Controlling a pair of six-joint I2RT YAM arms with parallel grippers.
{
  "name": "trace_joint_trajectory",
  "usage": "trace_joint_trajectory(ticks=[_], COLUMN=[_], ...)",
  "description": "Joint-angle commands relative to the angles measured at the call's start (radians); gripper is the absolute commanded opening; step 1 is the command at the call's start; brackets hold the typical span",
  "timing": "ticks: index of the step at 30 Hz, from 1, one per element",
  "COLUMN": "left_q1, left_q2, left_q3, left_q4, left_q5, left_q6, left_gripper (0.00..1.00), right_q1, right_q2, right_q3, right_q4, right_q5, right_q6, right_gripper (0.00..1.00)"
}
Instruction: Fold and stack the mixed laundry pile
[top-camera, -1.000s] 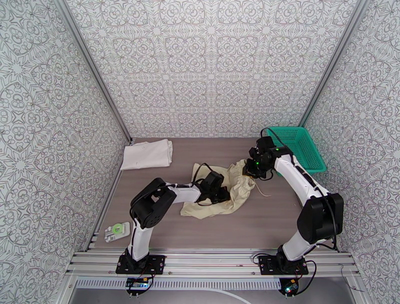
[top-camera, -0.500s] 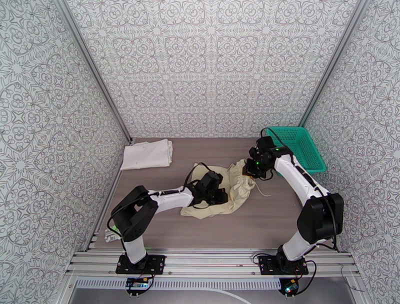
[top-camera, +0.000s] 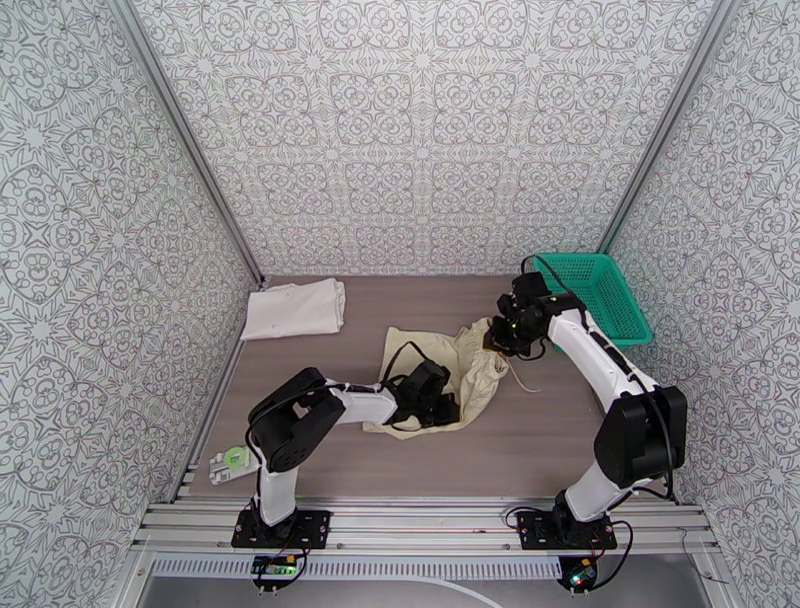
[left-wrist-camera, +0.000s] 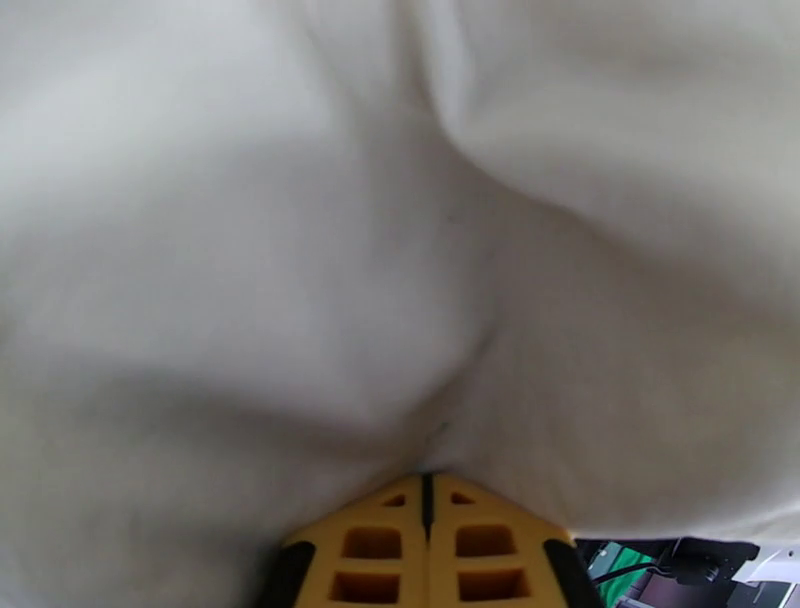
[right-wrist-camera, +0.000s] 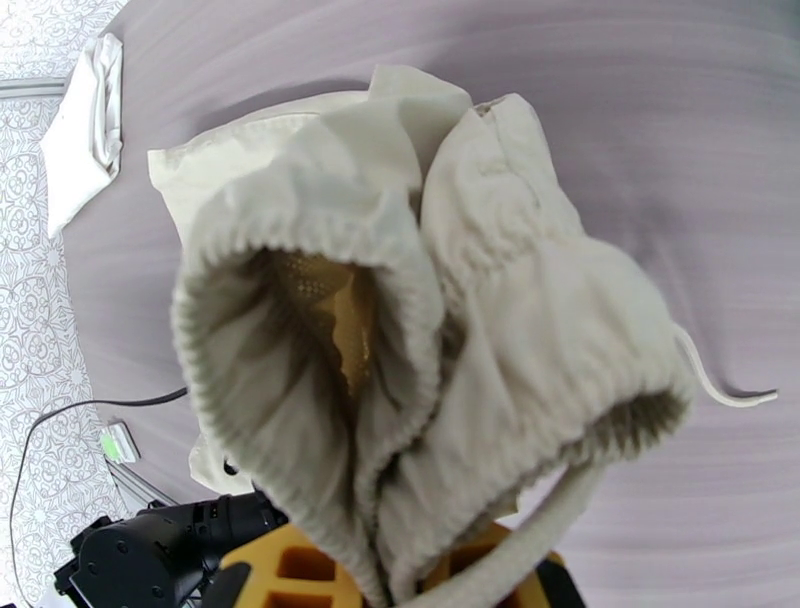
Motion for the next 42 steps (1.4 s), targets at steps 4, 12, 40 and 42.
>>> trace_joint_trajectory(ticks=[4,12,40,42], left_q1=[0.033,0.175,0.275,0.294], left_q2=[-0.136,-0.401,-0.277,-0.328], left_q3=[-0.076,-0.148,-0.480,-0.488], left_q4=[0.047,-0.172,0.220,0.196], left_q5=[0.004,-0.003,0.009,0.001], left_q6=[0.000,0.159,0.059,0.066], left_gripper=[0.00,0.00,0.00,0.00], right_q1=[0.078,0.168,0.381,0.407], right_q2=[-0.016,0.018,0.295,0.328], right_q3=[0.030,0.156,0.569,0.617], right_q4=[0.010,-0.076,-0.284,-0.304], right_q5=[-0.016,0.083,0.349,0.367], right_q6=[0.117,0.183,0.343,0.344], right_gripper=[0.00,0.00,0.00,0.00])
